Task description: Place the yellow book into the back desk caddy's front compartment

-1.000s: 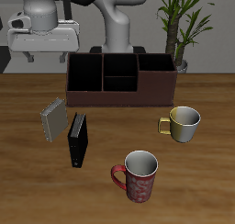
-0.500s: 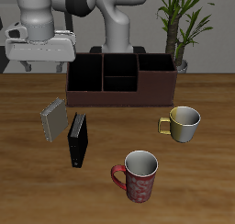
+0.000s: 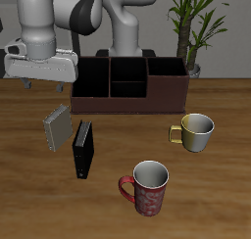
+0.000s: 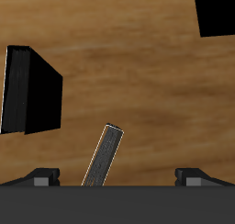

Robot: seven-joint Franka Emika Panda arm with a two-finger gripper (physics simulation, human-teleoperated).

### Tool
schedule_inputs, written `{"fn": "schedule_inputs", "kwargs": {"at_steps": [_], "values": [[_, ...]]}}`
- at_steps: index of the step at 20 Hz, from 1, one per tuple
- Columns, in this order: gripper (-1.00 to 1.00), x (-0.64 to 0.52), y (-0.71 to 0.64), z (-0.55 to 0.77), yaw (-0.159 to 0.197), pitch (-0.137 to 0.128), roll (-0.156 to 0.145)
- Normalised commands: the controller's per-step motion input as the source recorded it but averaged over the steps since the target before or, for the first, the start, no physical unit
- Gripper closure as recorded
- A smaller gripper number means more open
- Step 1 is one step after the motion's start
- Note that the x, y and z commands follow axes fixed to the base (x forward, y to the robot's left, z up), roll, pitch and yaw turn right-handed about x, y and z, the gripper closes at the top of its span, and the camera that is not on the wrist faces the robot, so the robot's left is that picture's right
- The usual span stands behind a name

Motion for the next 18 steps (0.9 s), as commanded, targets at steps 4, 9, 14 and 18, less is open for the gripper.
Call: {"fn": "schedule_inputs", "kwargs": {"at_steps": [4, 9, 14, 18], "values": [[-1.0, 0.07, 0.11, -0.37, -0.033, 0.011, 0.016], [-1.0, 0.02, 0.05, -0.27, -0.028, 0.007, 0.005], [-1.0, -0.04, 0.04, -0.29, -0.024, 0.017, -0.01], [-1.0, -0.04, -0.06, -0.2, -0.029, -0.011, -0.027]]}}
